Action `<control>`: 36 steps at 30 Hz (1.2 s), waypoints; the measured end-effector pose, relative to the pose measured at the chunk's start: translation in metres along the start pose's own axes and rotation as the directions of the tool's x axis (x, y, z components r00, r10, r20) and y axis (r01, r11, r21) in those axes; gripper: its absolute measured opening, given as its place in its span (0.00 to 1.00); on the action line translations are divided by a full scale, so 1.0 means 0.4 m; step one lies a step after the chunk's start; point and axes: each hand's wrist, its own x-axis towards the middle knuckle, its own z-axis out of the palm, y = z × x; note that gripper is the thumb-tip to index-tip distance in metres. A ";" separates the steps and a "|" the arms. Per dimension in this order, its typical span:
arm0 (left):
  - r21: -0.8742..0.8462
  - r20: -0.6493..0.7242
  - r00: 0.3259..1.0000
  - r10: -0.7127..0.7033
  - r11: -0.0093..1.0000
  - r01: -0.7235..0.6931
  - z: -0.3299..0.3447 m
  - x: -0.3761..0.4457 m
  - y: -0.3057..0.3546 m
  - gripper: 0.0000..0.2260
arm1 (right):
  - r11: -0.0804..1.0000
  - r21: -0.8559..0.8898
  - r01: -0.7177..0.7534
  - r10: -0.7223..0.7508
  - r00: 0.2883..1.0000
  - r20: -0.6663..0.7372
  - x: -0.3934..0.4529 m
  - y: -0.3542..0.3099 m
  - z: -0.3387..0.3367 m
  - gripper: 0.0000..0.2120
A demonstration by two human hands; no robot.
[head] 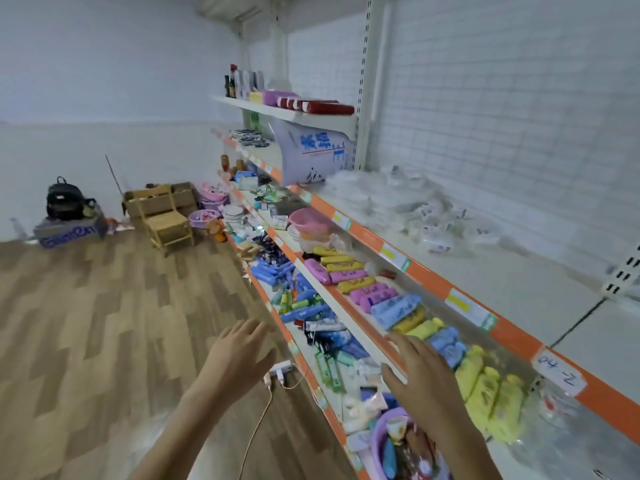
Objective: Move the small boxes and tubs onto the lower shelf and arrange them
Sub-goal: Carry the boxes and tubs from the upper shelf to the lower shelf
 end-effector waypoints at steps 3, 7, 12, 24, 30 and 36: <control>-0.051 -0.016 0.999 0.030 0.998 -0.031 0.026 0.114 -0.035 0.13 | 0.999 -0.021 -0.024 0.024 0.999 -0.036 0.101 0.012 0.023 0.19; -0.112 -0.015 0.998 0.066 0.991 -0.067 0.081 0.295 -0.057 0.15 | 0.991 -0.103 -0.085 0.081 0.996 -0.042 0.242 0.081 0.054 0.20; -0.174 -0.072 0.987 0.142 0.973 -0.153 0.138 0.563 -0.076 0.16 | 0.978 -0.186 -0.095 0.066 0.986 -0.156 0.479 0.189 0.065 0.16; -0.183 -0.172 0.922 0.346 0.909 -0.375 0.152 1.233 -0.069 0.16 | 0.971 -0.205 -0.125 0.073 0.966 -0.246 1.024 0.359 -0.027 0.20; -0.177 -0.097 0.871 0.482 0.853 -0.492 0.196 1.575 -0.041 0.16 | 0.944 -0.212 -0.254 0.210 0.955 -0.208 1.280 0.450 -0.003 0.20; -0.249 0.038 0.734 0.678 0.718 -0.650 0.303 1.830 0.004 0.16 | 0.860 -0.209 -0.466 0.433 0.882 -0.186 1.431 0.522 0.061 0.21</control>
